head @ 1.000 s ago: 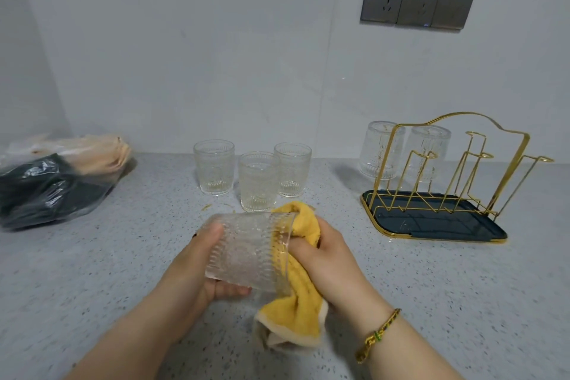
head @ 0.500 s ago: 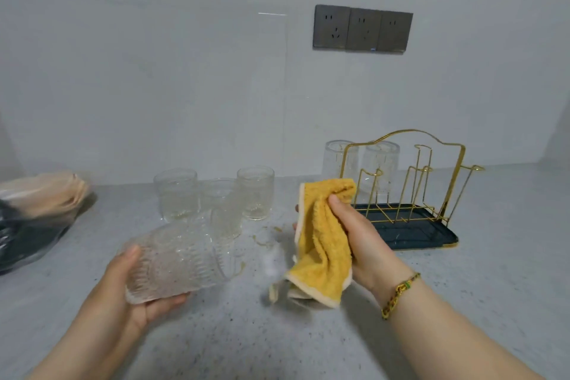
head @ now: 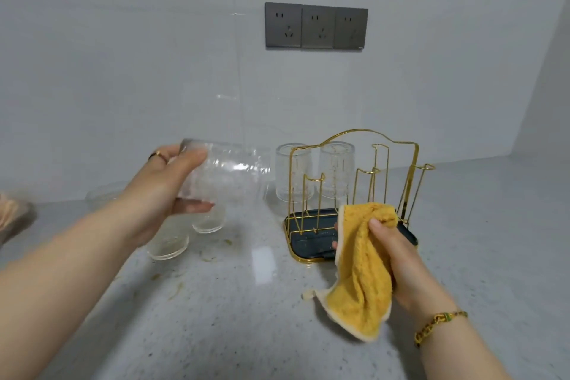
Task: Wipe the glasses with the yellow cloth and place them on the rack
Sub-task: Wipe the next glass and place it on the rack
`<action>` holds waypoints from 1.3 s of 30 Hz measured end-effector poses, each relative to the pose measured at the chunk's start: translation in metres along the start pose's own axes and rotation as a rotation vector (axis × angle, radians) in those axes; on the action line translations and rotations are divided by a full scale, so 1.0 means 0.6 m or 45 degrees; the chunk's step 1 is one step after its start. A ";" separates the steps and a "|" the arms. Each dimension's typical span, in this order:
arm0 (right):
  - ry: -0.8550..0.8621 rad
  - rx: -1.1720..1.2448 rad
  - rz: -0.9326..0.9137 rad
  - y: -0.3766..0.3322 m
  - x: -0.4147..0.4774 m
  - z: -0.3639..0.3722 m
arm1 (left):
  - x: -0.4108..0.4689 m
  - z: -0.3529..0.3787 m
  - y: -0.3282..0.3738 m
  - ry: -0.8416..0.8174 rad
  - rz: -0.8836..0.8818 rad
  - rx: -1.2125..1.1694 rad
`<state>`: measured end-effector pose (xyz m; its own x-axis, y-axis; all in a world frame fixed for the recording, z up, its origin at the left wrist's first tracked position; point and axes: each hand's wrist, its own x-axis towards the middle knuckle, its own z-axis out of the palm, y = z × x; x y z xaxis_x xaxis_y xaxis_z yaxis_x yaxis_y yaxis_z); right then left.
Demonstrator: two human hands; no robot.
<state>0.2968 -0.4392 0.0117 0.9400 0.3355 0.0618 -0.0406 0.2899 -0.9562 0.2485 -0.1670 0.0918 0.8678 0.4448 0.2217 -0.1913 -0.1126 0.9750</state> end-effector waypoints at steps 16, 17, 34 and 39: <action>0.346 0.012 0.163 -0.011 0.020 -0.047 | 0.179 0.308 0.131 -0.172 0.417 0.484; 0.361 -0.009 0.185 -0.008 0.022 -0.048 | 0.186 0.323 0.128 -0.214 0.417 0.527; 0.308 -0.326 0.197 -0.018 0.037 -0.065 | 0.229 0.471 0.068 -0.843 0.394 1.150; 0.284 -0.331 0.185 -0.014 0.042 -0.059 | 0.232 0.484 0.055 -0.964 0.294 1.208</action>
<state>0.3330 -0.4649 0.0111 0.9826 0.1447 -0.1163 -0.1186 0.0070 -0.9929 0.4961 -0.3672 0.1514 0.9650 -0.2618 0.0164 -0.2410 -0.8602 0.4494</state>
